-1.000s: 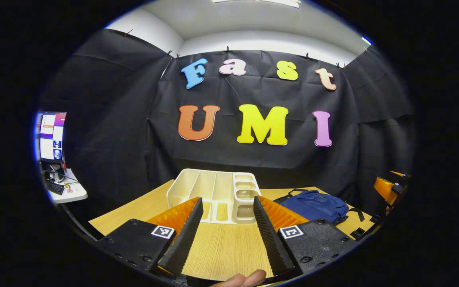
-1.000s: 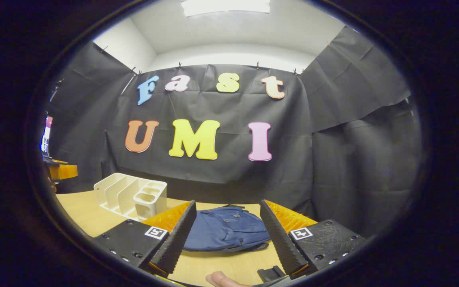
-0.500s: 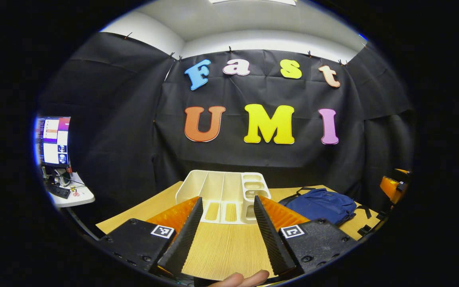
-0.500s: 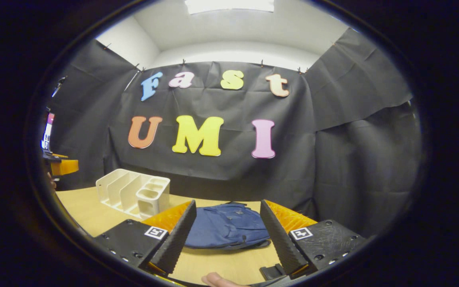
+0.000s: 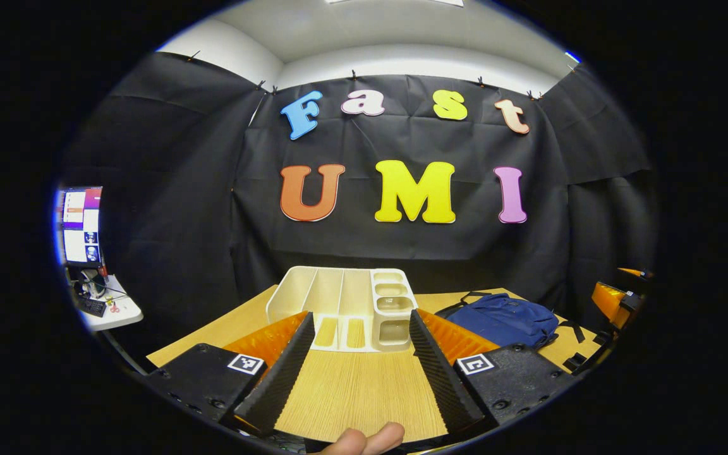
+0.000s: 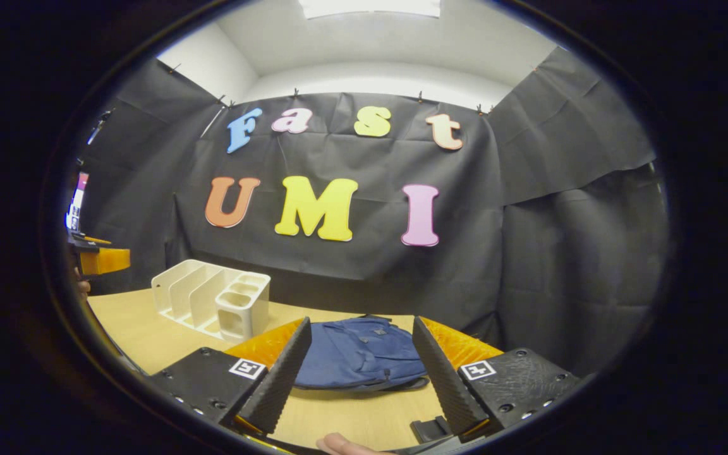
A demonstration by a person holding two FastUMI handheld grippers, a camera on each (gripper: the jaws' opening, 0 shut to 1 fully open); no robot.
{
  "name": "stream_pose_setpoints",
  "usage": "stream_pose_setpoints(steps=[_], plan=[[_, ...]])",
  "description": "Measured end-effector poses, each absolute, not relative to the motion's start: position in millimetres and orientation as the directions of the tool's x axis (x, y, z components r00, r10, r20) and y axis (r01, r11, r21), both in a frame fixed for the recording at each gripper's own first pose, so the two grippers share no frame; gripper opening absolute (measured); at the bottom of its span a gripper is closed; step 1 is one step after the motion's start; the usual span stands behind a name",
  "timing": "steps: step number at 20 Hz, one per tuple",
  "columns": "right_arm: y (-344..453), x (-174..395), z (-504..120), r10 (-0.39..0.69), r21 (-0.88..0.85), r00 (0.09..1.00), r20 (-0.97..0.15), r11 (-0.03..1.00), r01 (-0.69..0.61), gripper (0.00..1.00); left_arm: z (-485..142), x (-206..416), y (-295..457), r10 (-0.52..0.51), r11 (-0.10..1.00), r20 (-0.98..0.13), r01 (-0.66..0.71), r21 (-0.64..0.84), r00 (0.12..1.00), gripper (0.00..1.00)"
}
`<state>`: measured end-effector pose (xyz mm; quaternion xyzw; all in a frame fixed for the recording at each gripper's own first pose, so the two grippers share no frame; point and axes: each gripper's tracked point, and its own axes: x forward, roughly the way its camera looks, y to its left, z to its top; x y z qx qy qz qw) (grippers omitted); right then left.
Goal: Open the schoolbag, grab two books from the bookshelf and put them into the schoolbag.
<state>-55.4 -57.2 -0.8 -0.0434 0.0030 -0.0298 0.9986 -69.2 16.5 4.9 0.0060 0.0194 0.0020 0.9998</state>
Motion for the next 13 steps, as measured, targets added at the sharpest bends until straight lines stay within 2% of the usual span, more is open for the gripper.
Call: stream_pose_setpoints(steps=[13], plan=[[-56.7, -50.6, -10.7, -0.057, -0.099, 0.998, -0.034, 0.994, 0.054, 0.98, 0.9, -67.2, 21.3, 0.036, 0.996, -0.047, -0.033, 0.08, 0.998, 0.97]])
